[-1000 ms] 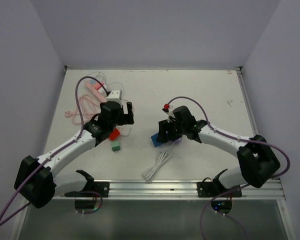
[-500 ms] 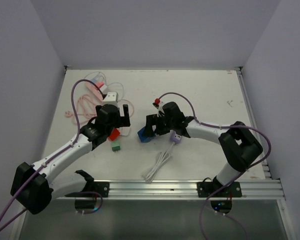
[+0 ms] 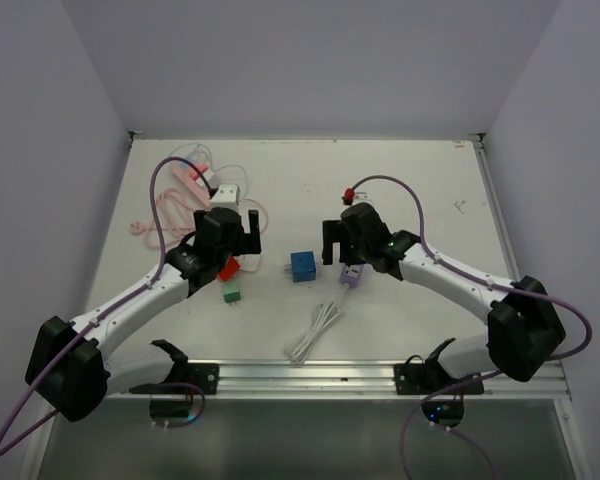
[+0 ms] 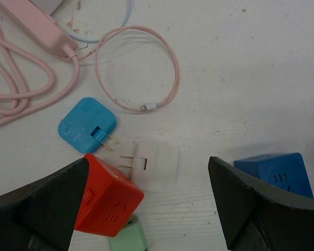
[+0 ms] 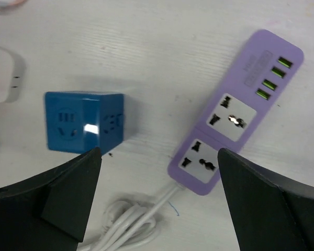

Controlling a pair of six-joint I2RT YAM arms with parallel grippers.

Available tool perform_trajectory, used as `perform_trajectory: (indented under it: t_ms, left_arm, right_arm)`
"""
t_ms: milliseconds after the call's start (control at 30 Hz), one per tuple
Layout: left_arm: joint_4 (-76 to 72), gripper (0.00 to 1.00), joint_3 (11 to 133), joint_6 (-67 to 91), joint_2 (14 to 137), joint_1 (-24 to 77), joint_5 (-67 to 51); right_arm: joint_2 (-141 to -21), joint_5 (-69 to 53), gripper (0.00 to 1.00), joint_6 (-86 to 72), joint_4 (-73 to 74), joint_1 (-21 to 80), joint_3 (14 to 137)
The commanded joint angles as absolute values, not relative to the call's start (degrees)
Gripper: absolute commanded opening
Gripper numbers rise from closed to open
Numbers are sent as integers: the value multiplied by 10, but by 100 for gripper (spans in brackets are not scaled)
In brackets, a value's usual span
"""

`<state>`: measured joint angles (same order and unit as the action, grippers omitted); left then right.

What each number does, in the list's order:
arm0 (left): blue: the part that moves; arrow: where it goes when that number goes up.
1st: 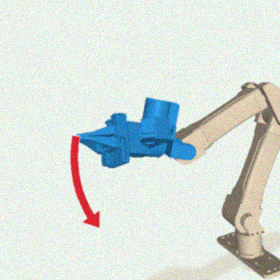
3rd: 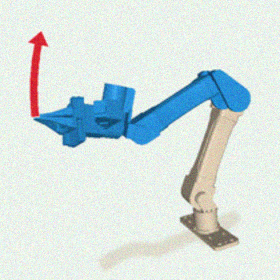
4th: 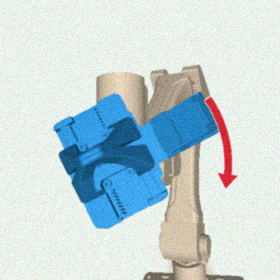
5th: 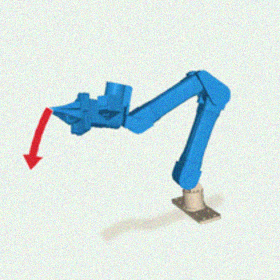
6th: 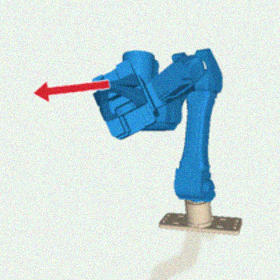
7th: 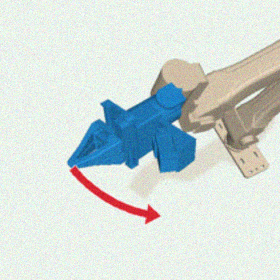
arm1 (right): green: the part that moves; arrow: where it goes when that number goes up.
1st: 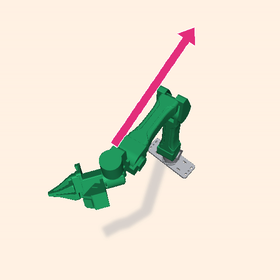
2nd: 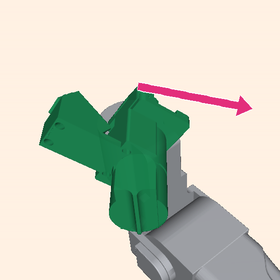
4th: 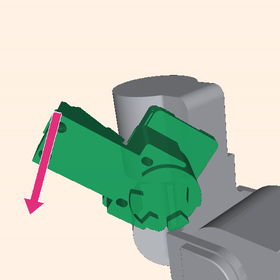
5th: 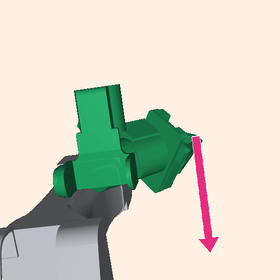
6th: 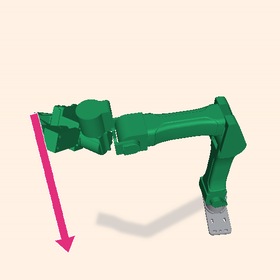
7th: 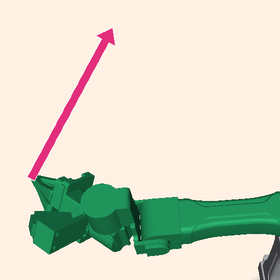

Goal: Pull the plug off the socket

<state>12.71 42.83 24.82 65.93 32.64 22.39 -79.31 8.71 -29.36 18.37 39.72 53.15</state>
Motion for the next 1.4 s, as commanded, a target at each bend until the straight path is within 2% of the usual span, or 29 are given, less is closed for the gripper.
perform_trajectory:
  t_ms: [0,233,333,433,467,533,567,633,667,700,800,867,1000,1100,1233,1367]
  left_arm:
    - [116,100,461,235,667,323,244]
    - [124,100,461,231,666,320,253]
    - [127,100,460,225,665,316,257]
    - [130,100,459,221,662,314,261]
    - [129,99,459,220,661,312,263]
    - [128,100,457,219,659,309,262]
    - [127,100,455,217,659,309,262]
    - [126,99,453,216,661,307,258]
    - [126,99,452,216,662,306,258]
    - [125,99,449,216,664,305,258]
    - [122,99,445,216,664,301,255]
    - [122,99,444,216,664,297,252]
    - [124,99,445,219,663,290,251]
    - [124,100,446,221,665,280,245]
    - [128,100,461,232,686,252,229]
    - [133,100,493,252,733,216,210]
  right_arm:
    - [-818,194,96,-348,267,396,534]
    - [-892,240,95,-418,289,396,548]
    - [-928,249,88,-421,292,388,555]
    - [-940,243,66,-406,280,353,552]
    - [-940,238,53,-399,276,339,550]
    - [-935,218,41,-366,252,288,547]
    - [-934,214,30,-353,249,271,549]
    - [-940,214,23,-304,237,231,572]
    - [-946,220,16,-288,236,220,584]
    - [-952,220,15,-276,236,209,598]
    - [-994,206,15,-220,235,174,673]
    - [-1026,185,19,-200,236,164,700]
    - [-1068,246,22,-175,246,152,737]
    - [-1096,233,25,-182,251,101,764]
    - [-1108,228,39,-186,252,73,794]
    - [-1119,221,67,-189,268,69,829]
